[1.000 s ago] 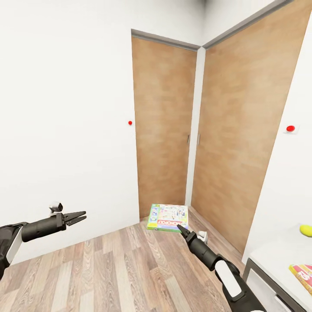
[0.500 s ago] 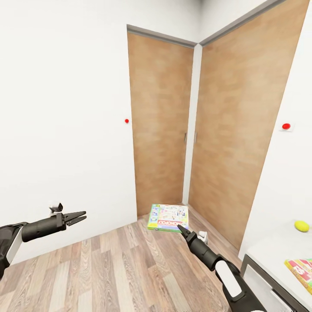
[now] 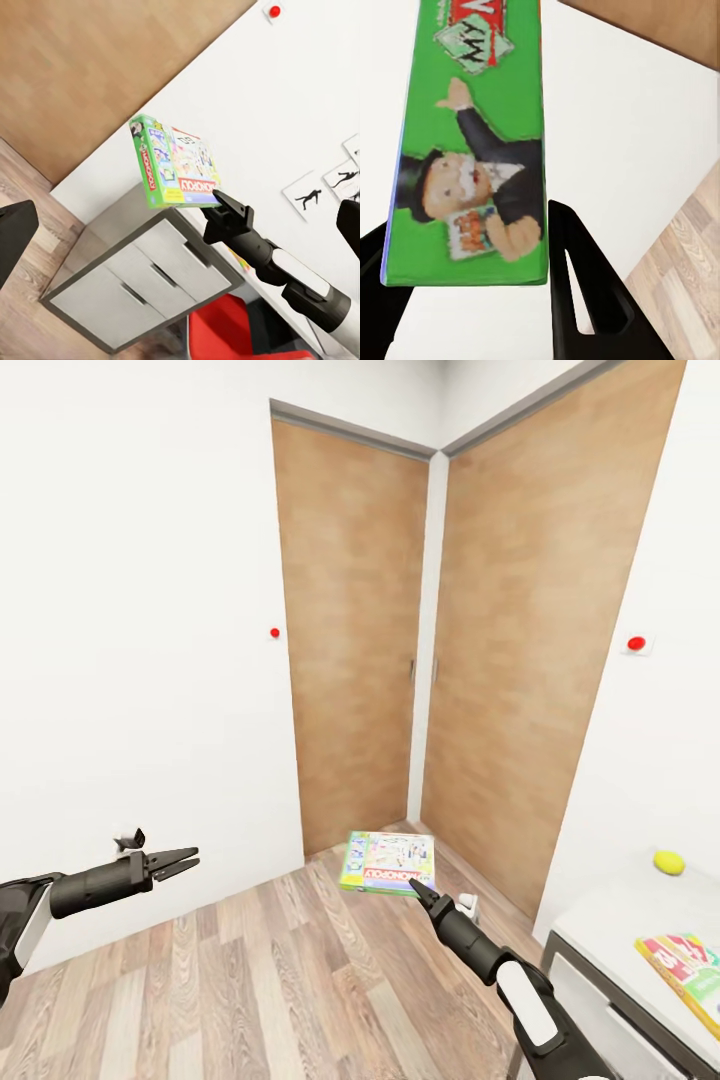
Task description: Put all the toys in the child's room - the three board games (two on the bed and one on the table), the two jigsaw puzzles on the table, and the tennis ball on the table - inside the toy box on the table in the child's room.
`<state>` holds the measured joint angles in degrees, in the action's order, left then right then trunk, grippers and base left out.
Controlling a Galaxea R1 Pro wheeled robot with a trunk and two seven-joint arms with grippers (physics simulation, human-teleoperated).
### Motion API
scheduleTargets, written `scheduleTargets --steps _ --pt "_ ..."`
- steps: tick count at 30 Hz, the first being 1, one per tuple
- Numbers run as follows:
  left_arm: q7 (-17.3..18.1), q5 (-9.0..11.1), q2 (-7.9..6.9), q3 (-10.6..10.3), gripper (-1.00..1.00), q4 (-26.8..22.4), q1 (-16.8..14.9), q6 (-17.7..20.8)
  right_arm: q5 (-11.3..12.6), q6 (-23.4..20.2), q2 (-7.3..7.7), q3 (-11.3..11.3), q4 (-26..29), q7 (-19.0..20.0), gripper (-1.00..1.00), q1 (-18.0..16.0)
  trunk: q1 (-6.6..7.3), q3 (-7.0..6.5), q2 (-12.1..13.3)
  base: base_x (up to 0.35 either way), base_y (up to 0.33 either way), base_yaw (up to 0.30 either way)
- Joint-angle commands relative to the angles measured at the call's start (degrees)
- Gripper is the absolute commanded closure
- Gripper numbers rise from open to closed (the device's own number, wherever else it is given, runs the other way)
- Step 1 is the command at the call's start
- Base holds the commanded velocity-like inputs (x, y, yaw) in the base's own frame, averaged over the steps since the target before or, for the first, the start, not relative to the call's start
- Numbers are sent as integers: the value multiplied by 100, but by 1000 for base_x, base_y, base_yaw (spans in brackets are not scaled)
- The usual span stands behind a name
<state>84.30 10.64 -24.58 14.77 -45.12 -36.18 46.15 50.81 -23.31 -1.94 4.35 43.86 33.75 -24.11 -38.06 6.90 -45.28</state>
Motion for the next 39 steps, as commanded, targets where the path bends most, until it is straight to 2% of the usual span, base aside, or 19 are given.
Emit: scheduleTargets --steps 1,9,19,39 --pt "16 9 -3 -1 -100 1 -3 60 36 -51 -7 23 -1 8 100 -6 -1 17 -8 0 146 -143" --pt "16 9 -3 -1 -100 -3 -3 60 33 -49 -12 17 -1 8 100 -6 -1 76 -8 0 141 -160" --pt "17 10 -3 -1 -100 -5 -3 60 28 -48 -16 9 -1 11 100 -6 -1 133 -8 0 22 -203" --pt "17 9 -2 -1 -100 0 -3 60 25 -42 -26 -8 -1 9 100 -6 -1 164 -8 0 34 -266"
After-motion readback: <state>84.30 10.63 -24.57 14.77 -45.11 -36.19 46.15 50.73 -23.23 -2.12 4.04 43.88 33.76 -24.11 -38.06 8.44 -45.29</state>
